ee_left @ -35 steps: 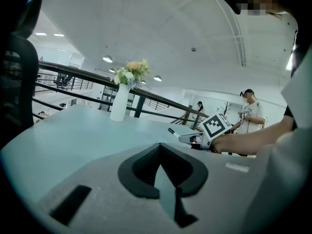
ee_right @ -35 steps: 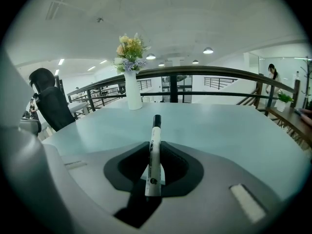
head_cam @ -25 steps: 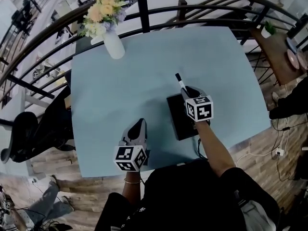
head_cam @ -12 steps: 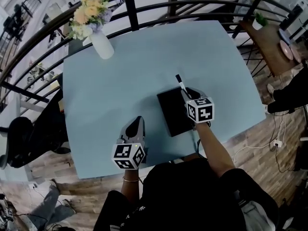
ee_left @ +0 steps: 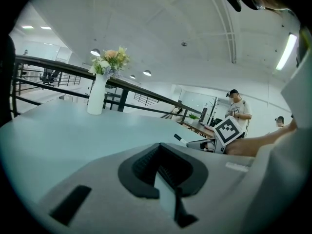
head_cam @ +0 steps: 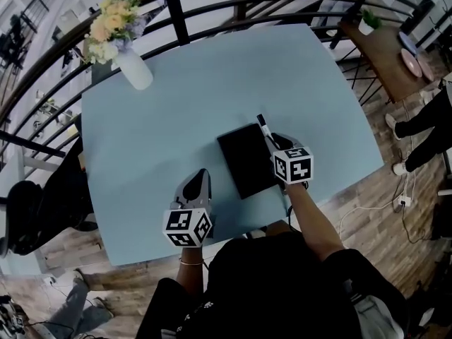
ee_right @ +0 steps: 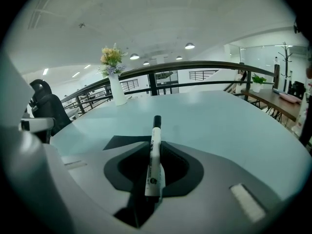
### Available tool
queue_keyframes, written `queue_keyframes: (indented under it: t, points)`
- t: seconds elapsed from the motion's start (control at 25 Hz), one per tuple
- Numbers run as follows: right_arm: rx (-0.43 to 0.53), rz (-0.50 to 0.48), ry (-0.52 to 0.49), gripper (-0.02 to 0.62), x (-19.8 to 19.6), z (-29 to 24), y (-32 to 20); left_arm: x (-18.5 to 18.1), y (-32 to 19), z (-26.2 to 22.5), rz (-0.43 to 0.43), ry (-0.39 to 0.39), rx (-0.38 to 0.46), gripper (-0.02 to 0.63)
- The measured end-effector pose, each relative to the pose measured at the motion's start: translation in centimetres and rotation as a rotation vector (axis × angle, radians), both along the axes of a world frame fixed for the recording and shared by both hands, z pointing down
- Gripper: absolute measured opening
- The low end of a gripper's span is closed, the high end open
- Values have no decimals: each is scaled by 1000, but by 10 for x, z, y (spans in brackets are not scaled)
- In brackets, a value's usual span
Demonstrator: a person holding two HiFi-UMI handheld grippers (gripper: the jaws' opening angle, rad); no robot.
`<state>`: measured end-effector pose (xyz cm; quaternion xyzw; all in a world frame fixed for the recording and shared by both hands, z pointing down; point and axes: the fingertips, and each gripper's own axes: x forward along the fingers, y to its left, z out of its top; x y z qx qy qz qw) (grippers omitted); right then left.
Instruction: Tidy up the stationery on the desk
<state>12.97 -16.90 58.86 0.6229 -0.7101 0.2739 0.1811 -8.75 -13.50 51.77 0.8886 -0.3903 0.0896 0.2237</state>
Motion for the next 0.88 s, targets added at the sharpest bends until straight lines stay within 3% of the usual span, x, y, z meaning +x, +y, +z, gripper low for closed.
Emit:
queue_keyframes:
  t: [0.88]
  points:
    - [-108, -22, -45, 84, 15, 39, 37, 21, 12, 5, -14, -12, -20, -8]
